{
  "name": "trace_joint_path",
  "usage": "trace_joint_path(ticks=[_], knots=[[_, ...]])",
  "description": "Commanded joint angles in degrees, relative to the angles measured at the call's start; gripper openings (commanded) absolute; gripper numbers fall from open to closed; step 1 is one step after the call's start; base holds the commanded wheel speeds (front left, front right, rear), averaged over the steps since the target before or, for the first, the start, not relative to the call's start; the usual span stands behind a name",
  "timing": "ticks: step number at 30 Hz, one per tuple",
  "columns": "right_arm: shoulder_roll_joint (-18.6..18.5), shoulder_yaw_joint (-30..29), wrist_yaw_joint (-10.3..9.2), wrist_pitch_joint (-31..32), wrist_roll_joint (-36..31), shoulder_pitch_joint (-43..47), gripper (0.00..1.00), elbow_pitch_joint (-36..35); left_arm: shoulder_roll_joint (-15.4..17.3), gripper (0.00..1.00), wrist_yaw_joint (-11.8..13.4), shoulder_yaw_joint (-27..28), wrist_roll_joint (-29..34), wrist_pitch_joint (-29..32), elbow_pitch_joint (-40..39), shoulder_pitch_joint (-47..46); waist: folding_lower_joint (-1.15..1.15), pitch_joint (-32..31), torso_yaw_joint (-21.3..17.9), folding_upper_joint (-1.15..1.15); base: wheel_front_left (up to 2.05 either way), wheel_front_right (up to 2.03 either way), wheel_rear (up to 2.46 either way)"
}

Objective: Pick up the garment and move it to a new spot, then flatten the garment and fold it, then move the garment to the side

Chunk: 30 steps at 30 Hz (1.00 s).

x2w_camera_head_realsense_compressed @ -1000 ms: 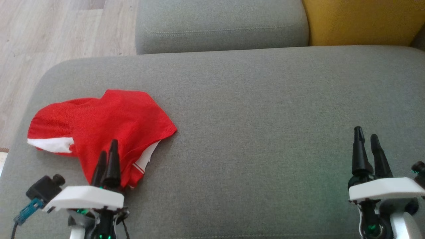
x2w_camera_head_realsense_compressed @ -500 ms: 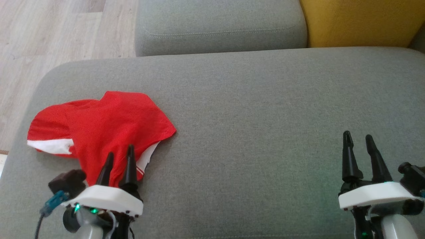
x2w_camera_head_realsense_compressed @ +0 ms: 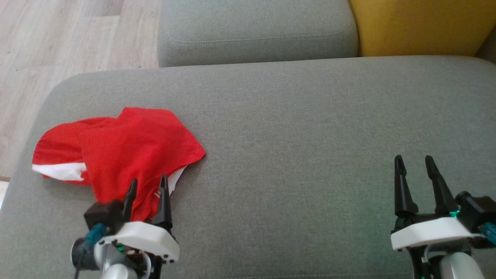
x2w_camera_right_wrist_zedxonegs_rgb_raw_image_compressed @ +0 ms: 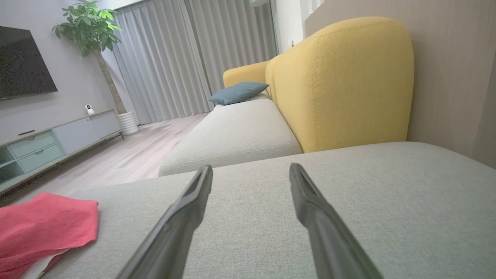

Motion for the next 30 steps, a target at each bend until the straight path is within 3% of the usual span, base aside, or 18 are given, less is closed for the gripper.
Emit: trace_joint_path(ticks=[1,8,22,30], knots=[[-0.4,1.2,-0.03,-0.9,-2.0,-1.3,1.0,-2.6,1.3,1.0,0.8,0.6,1.9,-1.0,-2.4,-3.9,0.0,-0.1,0.0,0.0,0.0,0.0,0.0],[-0.4,1.9,-0.03,-2.1,-7.8,-0.8,1.0,-3.5,3.0,1.0,4.0,-3.0,6.0,-2.1,-2.4,-4.5,0.0,-0.2,0.0,0.0,0.0,0.0,0.0],[-0.5,3.0,-0.04,-4.4,-18.9,-0.2,1.0,-5.3,5.4,1.0,7.0,-9.2,13.9,-4.5,-3.0,-5.8,0.0,-0.3,0.0,0.0,0.0,0.0,0.0],[-0.5,3.7,-0.04,-5.8,-16.5,0.1,1.0,-4.7,5.3,1.0,8.8,-10.3,17.3,-5.8,-5.6,-5.4,0.0,-0.6,0.0,0.0,0.0,0.0,0.0]])
